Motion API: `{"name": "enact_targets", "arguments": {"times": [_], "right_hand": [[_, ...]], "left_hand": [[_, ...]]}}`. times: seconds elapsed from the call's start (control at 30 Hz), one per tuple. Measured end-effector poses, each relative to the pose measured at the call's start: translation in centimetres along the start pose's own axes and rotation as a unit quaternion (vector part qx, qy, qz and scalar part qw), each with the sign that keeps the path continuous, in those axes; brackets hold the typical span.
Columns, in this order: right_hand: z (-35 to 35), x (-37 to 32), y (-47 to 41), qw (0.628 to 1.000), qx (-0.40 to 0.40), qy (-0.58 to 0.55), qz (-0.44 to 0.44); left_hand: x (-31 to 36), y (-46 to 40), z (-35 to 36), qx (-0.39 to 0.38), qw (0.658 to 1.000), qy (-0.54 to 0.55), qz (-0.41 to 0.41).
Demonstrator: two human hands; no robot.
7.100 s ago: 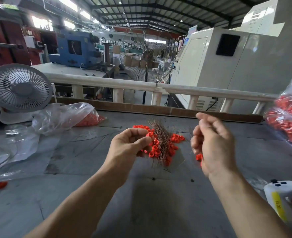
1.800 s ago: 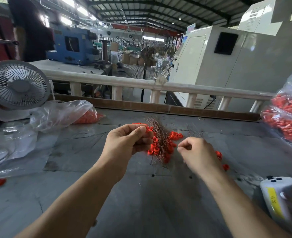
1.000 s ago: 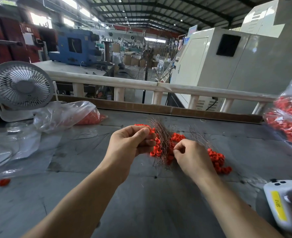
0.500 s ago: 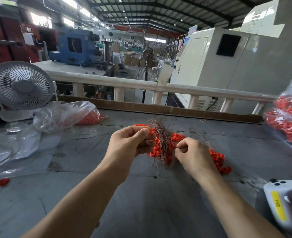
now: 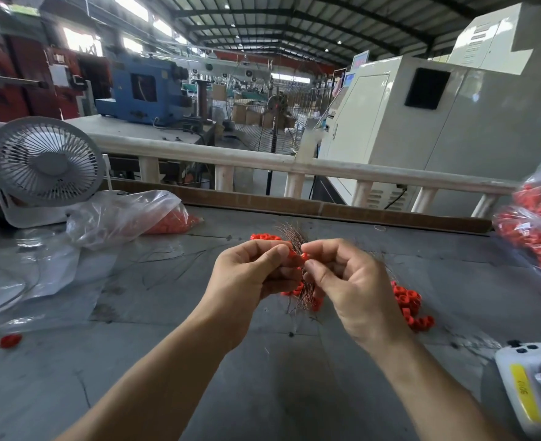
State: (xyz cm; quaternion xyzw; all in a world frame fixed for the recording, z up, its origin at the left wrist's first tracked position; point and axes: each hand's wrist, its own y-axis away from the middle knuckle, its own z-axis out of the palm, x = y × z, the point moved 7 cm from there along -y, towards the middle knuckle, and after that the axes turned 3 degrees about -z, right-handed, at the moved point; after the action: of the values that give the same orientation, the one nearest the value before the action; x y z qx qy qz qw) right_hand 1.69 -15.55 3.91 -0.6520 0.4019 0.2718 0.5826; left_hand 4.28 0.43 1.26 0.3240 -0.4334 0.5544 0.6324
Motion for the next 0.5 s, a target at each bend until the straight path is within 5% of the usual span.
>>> {"name": "enact_targets", "arguments": {"times": [0.5], "right_hand": [[-0.06,-0.57,0.09,0.998,0.031,0.053,-0.003]], "left_hand": [[-0.08,0.10,0.34,-0.009,1.000,0.009,0.006]]}}
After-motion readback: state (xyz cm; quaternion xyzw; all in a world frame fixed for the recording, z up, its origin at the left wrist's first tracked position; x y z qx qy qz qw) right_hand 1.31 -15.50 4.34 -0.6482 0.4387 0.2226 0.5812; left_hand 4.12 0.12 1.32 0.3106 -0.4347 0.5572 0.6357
